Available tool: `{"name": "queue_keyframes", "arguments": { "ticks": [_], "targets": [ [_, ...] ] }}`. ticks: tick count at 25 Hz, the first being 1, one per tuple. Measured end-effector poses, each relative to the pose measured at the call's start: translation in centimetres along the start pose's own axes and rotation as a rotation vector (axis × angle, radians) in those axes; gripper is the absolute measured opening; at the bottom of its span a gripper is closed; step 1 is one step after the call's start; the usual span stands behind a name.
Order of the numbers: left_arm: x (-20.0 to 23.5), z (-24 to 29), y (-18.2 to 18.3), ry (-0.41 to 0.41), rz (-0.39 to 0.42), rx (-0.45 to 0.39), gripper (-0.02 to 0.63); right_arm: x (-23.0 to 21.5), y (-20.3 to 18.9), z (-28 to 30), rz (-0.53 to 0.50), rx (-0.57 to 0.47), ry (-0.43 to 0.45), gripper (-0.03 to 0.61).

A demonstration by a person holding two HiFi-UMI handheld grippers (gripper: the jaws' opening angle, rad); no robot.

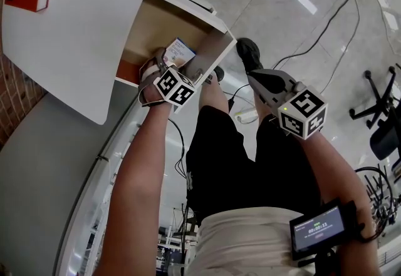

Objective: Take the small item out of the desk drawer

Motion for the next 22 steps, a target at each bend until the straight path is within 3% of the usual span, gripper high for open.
{"name": "queue_keyframes", "arguments": {
  "ticks": [10, 22],
  "targets": [
    [0.0, -1.0, -0.9, -0.014, -0.054, 0.003, 0.387, 0.1, 0.2, 0.4, -0.006, 0.013, 0.013, 0.006],
    [1.4, -3.4, -1.7, 0.027, -0.162, -0.007, 0.385, 1.1, 1.1, 1.9, -0.072, 0.077, 0.058, 0.006]
  ]
}}
Point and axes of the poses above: the fingertips, and each gripper's own axes: z forward along the fingers, x to its left, y out of its top, the point moved 3 cm from there along -z, backward along the fingers, and after that the axes turned 15 degrees about y, right-handed, at the moved point
